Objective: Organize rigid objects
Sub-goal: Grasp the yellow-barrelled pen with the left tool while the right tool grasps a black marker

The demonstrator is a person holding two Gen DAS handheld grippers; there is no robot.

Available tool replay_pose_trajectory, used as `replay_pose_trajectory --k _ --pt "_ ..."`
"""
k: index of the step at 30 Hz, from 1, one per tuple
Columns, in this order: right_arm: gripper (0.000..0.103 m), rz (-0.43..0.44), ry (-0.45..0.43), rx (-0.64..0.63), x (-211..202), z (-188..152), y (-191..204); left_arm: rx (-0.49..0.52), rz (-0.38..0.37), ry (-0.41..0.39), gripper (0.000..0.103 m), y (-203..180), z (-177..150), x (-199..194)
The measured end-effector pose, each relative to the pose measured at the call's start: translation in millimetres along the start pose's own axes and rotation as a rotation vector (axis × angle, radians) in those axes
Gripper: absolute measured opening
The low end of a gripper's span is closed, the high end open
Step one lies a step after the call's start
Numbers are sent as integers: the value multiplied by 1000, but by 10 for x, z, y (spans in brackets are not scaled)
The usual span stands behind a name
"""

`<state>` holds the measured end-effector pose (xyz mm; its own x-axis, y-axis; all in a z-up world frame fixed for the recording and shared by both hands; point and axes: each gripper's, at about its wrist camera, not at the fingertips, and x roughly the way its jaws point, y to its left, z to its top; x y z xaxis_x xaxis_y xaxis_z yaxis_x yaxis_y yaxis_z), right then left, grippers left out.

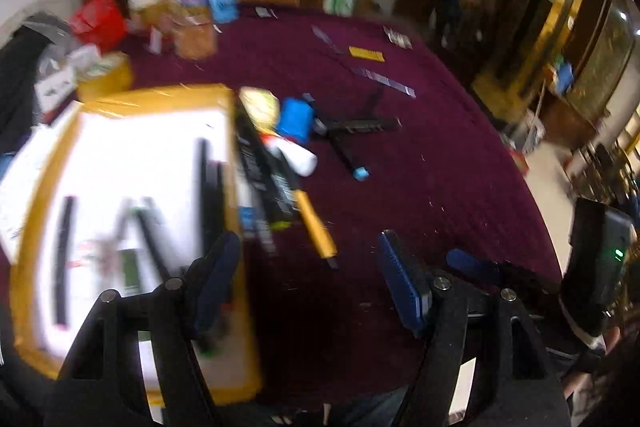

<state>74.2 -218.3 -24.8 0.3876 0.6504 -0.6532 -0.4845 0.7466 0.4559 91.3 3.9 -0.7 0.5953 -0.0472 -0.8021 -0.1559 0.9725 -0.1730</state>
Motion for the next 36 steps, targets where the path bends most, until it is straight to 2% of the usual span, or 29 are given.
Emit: replay_pose_trajectory --k 2,4,5,7,9,11,13,15,21,24,29,33,36 --pt "50 3 -10 19 -17 24 -76 -31 -6 79 70 -82 71 239" --pt "50 12 -17 26 -14 78 -133 -74 -11 133 64 -96 131 458" --pt "50 16 -20 26 -6 90 -149 -83 7 152 57 -116 157 544" --pt "50 21 -23 27 9 102 -168 -82 36 176 51 -170 189 687" --pt "50 26 -26 32 14 110 -200 -72 83 216 35 -194 181 830" --pt "50 30 -27 39 6 111 -236 -82 108 264 30 -175 152 965" --pt "50 32 -27 40 13 115 -248 -75 134 243 17 -171 152 942" --pt "50 27 -26 38 27 121 -252 -93 83 245 10 -156 143 897" --pt "50 52 -11 46 93 278 -264 -81 -44 247 10 -84 -90 657" --pt "50 70 5 53 174 403 -229 -42 -47 203 10 -75 -198 573" --pt "50 47 43 71 415 633 -155 -27 -59 220 10 51 -249 478" --pt "49 43 52 156 635 901 -230 -30 -93 225 10 114 -296 411" --pt "49 25 59 264 838 1189 -372 -34 -87 211 10 135 -360 372"
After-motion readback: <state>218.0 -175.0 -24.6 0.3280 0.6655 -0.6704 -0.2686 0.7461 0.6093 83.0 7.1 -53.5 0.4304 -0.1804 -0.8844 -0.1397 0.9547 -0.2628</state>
